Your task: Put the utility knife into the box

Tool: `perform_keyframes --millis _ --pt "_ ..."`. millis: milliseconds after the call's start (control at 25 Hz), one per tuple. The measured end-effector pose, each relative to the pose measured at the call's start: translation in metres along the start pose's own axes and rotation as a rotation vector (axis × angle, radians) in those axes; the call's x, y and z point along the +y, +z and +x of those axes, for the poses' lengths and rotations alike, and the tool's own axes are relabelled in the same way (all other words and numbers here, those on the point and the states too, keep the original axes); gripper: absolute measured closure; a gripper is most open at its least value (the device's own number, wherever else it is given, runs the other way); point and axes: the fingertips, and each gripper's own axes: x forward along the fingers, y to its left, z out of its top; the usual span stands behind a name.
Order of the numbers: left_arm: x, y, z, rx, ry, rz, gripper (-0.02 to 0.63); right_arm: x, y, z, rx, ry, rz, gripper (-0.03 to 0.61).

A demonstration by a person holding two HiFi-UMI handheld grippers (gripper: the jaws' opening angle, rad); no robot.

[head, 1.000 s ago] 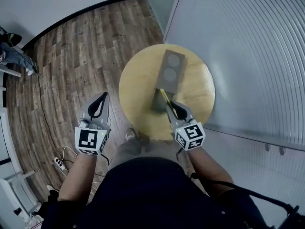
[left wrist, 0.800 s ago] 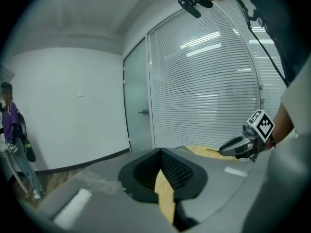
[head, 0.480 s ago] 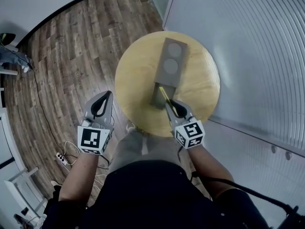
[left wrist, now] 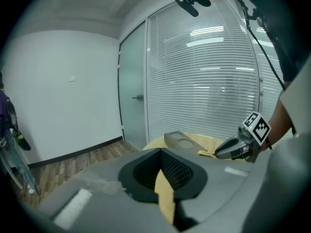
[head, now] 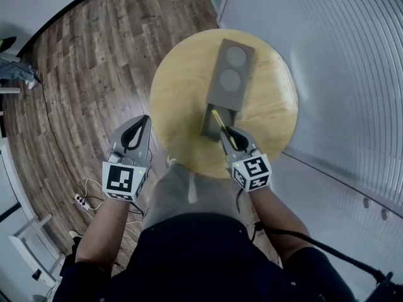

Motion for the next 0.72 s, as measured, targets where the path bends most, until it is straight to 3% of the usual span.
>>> perform_keyframes --millis 720 --pt "0.006 -0.032 0.011 0.068 -0.027 -0.051 0.608 -0.008 -0.035 0.025 0.049 -0.032 0.041 0.517"
